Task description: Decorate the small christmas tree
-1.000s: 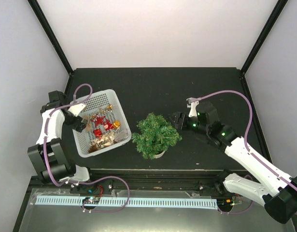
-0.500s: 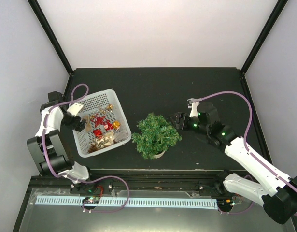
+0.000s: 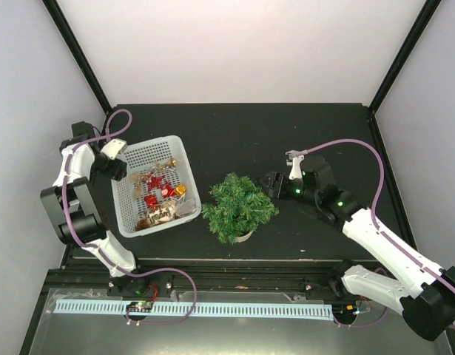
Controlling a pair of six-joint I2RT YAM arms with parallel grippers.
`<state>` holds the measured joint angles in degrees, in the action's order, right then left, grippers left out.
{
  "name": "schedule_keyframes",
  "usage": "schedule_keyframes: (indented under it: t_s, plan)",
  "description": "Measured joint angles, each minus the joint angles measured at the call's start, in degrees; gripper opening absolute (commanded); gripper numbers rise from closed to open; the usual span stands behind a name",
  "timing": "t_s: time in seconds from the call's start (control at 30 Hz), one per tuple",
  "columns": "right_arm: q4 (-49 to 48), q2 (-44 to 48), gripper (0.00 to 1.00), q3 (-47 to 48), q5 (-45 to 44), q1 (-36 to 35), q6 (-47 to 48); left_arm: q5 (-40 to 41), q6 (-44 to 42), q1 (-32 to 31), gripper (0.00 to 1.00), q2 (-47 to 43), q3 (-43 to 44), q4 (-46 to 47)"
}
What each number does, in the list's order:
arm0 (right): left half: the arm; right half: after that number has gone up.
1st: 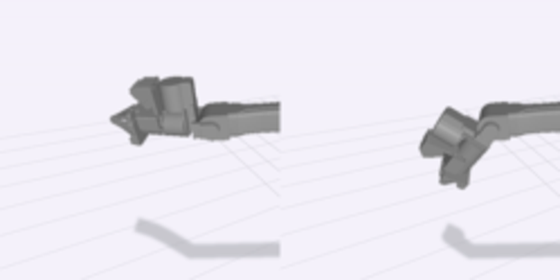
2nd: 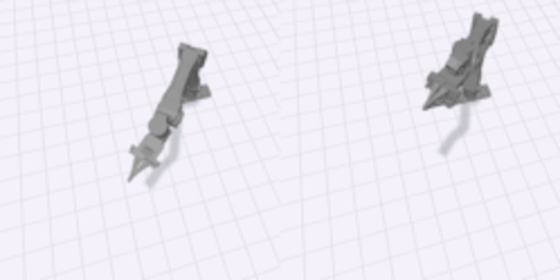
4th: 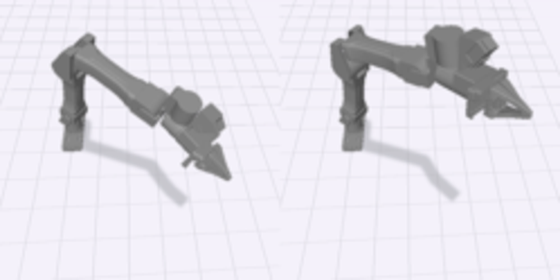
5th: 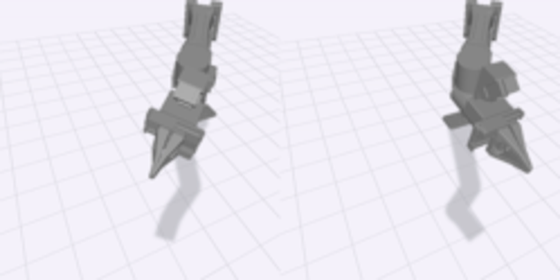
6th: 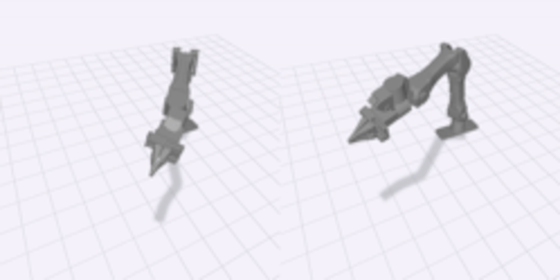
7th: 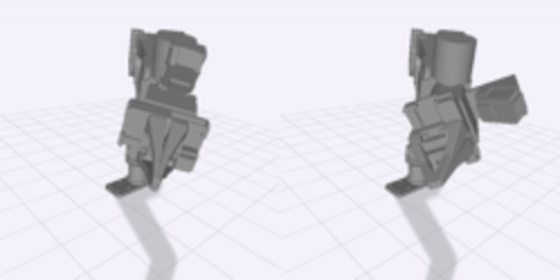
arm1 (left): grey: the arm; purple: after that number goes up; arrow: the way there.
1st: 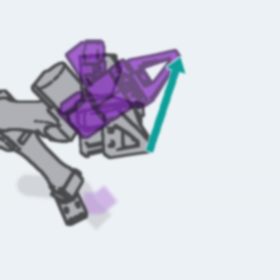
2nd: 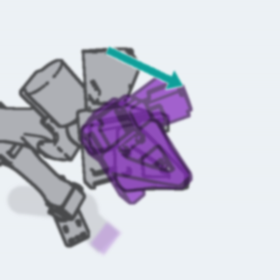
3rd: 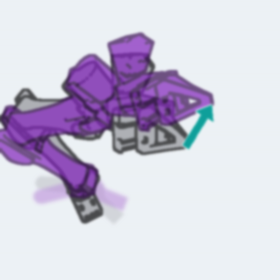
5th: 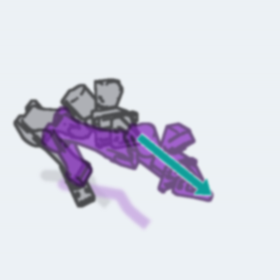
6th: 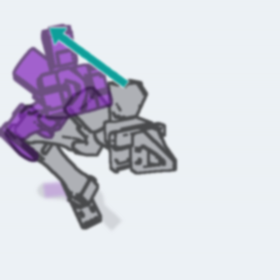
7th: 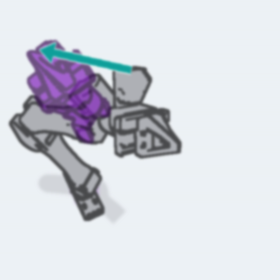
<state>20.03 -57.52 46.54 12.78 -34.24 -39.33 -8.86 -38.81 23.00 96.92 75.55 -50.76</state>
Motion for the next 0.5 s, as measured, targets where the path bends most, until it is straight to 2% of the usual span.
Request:
schedule_keyframes:
  t_s: [0.1,0.33,0.5]
  plan:
    - [0.00,-0.28,0.72,0.00,-0.02,0.00,0.00,-0.44,0.13,-1.55,0.65,2.80,3.69,-0.35]
    - [0.00,-0.72,0.72,0.00,-0.11,0.72,0.04,-0.57,0.28,-5.46,0.63,9.42,10.86,-0.76]
    - [-0.07,-1.33,0.72,-0.02,-0.04,1.51,0.07,-0.26,0.50,-7.72,0.55,15.28,18.51,-1.77]
